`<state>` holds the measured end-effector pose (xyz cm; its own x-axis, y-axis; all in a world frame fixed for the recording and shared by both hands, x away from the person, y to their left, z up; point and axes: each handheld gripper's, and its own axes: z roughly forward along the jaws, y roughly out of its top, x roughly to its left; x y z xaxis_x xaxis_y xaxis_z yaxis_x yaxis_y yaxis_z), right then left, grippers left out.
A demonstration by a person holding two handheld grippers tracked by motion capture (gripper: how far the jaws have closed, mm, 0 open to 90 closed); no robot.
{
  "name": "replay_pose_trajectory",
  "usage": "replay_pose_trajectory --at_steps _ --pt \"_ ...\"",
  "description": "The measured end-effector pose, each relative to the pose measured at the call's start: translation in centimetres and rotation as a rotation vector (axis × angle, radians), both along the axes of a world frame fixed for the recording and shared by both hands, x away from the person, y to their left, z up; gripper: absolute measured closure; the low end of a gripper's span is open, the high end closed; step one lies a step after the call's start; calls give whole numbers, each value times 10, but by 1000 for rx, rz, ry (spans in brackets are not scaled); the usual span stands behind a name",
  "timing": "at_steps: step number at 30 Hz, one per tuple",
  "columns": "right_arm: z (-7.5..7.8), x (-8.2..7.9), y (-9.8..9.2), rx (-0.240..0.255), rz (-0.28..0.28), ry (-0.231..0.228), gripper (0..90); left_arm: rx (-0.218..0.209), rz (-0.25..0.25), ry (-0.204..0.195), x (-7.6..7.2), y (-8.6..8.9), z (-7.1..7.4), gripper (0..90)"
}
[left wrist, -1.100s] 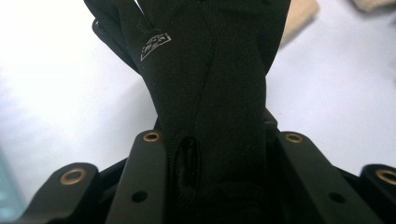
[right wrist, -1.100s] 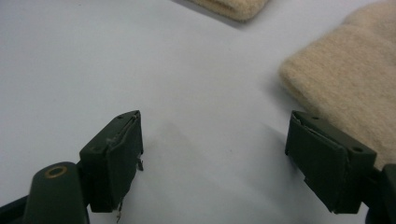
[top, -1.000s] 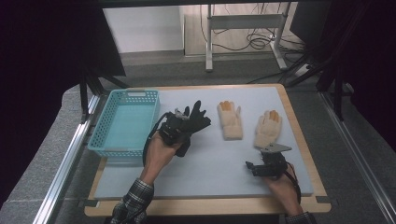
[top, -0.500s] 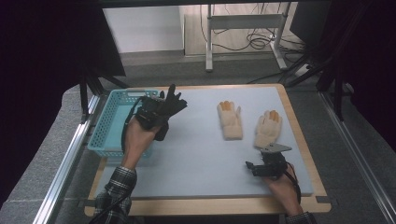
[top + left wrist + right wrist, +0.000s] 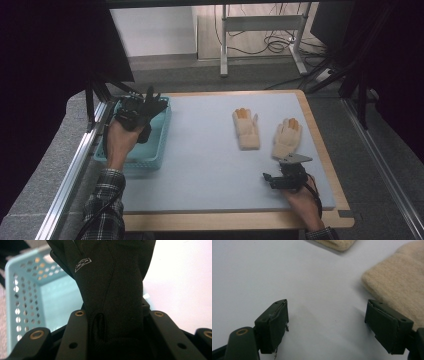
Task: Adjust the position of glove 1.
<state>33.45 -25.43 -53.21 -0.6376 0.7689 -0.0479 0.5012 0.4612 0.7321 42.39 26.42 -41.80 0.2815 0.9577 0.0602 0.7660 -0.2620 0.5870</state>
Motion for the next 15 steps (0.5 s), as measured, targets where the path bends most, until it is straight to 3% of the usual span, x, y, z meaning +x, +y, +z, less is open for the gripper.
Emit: replay_pose_trajectory --at_steps 5,10,15 --pt "0 0 0 0 0 -1 185 30 64 80 14 24 -27 665" --pt "0 0 0 1 -1 0 185 33 87 120 22 36 -43 665" --pt "0 0 0 1 0 0 185 92 87 161 30 42 -59 661"
